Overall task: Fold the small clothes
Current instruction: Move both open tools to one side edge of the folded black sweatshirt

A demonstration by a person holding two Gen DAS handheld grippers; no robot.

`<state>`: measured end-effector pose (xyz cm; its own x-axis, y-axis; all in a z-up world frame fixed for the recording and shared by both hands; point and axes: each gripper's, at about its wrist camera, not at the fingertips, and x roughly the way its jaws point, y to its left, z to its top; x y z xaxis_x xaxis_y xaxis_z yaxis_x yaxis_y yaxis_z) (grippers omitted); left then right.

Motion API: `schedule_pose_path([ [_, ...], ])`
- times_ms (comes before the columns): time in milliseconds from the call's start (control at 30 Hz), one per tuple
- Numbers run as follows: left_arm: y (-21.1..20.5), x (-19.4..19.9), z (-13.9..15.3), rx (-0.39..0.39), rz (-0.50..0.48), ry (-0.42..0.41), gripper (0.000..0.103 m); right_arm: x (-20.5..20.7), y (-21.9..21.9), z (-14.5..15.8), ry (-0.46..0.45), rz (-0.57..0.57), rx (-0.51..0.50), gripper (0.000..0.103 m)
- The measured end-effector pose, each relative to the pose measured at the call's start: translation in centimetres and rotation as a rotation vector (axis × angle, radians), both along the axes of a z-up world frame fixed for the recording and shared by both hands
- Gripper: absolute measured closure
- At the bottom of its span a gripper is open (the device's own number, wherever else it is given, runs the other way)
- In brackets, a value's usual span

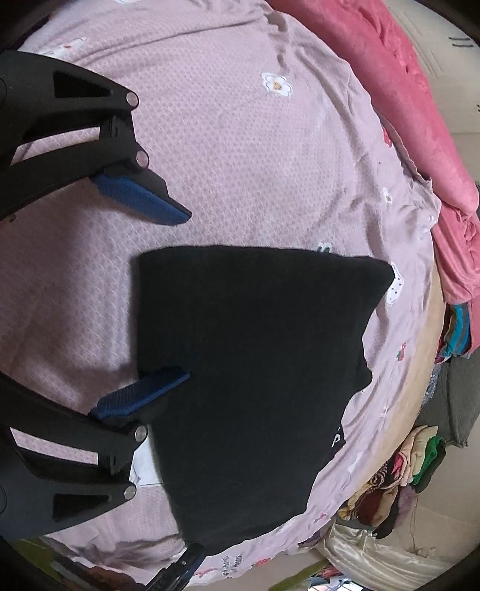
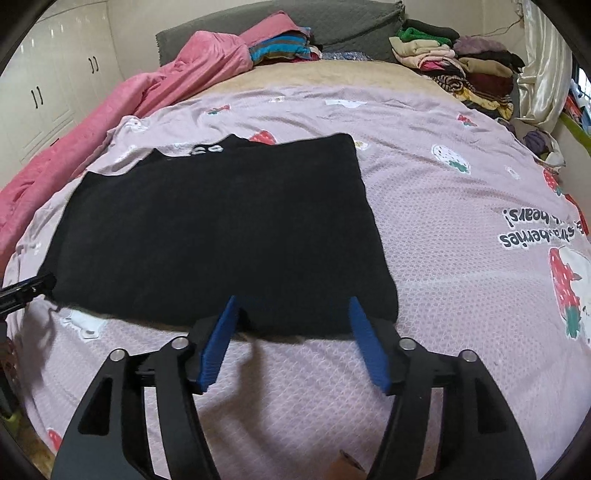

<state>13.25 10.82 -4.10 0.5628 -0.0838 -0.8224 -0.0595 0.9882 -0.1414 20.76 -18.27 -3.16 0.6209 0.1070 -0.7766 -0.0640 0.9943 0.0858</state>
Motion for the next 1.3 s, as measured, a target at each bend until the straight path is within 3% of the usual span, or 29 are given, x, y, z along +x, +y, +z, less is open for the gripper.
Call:
schedule_pose_path([
  [133,0.5,-0.6,0.5,0.011,0.023,-0.015,0.018,-1.0,1.3,1.1,-0.039,0.028,-0.003,0.022],
  [367,1.6,-1.5,1.4,0.009,0.072,-0.049,0.01,-1.8,5.3,2.6,-0.088,0.122,-0.046,0.01],
  [700,4.1,-2.4,2.5,-0.002,0.173,-0.09,0.01,-2.2,12.0,3.3,-0.139,0.282,-0.111,0.007],
  [1300,7.0,-0.9,3.4,0.03,0.237,-0.113,0.01,-2.4,23.0,1.3,-0.202,0.524,-0.268,0.006],
])
